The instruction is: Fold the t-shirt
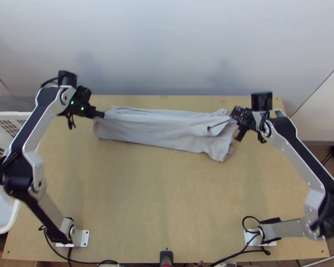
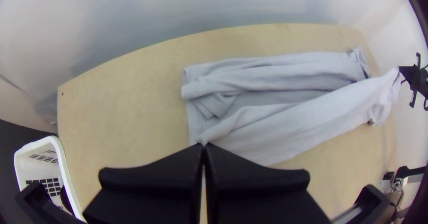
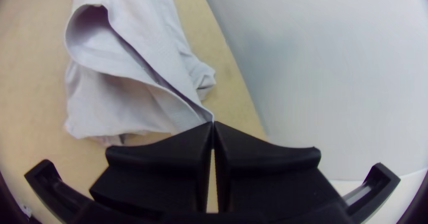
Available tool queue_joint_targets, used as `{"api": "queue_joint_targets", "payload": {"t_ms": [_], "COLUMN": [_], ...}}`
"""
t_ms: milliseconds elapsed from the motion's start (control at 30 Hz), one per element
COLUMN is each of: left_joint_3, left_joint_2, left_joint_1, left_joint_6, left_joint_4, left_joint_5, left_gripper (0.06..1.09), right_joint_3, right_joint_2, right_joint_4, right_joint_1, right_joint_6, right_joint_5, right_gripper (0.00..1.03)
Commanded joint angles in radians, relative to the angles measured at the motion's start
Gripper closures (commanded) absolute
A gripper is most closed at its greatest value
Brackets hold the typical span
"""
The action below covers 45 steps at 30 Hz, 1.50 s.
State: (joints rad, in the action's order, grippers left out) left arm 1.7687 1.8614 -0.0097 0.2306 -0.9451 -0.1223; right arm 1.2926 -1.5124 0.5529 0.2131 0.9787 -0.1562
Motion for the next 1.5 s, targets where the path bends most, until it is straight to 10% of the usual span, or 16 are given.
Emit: {"api": "queue_joint_targets", "payload": {"t_ms": [0,767,833,900,933,1100,1167,1467], "left_joint_3": [0.294,0.344,0.348,0.356,0.362,0.448,0.465,0.39], "left_joint_2": [0.234,0.449,0.463,0.469,0.467,0.449,0.42,0.311], "left_joint_1": [-0.027,-0.019,-0.01,-0.006,-0.003,0.02,0.028,0.07], "left_joint_6": [-0.05,-0.093,-0.096,-0.094,-0.097,-0.168,-0.188,-0.228], "left_joint_4": [-0.103,-0.103,-0.101,-0.103,-0.101,-0.1,-0.098,-0.158], "left_joint_5": [0.001,0.004,0.003,0.004,0.004,0.003,0.001,-0.223], "left_gripper": [1.04,0.98,0.71,0.15,0.1,0.1,0.1,0.1], "right_joint_3": [0.108,-0.236,-0.277,-0.297,-0.299,-0.297,-0.291,-0.335], "right_joint_2": [-0.164,-0.144,-0.108,-0.08,-0.071,0.027,0.067,0.365], "right_joint_4": [-0.096,-0.303,-0.301,-0.301,-0.303,-0.303,-0.3,-0.249], "right_joint_1": [-0.061,0.055,0.06,0.06,0.06,0.052,0.055,0.135], "right_joint_6": [0.035,0.075,0.075,0.077,0.075,0.071,0.067,0.049], "right_joint_5": [0.023,0.007,0.006,0.006,0.006,-0.005,-0.036,-0.051], "right_gripper": [1.0,1.0,1.0,1.0,0.99,0.41,0.02,0.03]}}
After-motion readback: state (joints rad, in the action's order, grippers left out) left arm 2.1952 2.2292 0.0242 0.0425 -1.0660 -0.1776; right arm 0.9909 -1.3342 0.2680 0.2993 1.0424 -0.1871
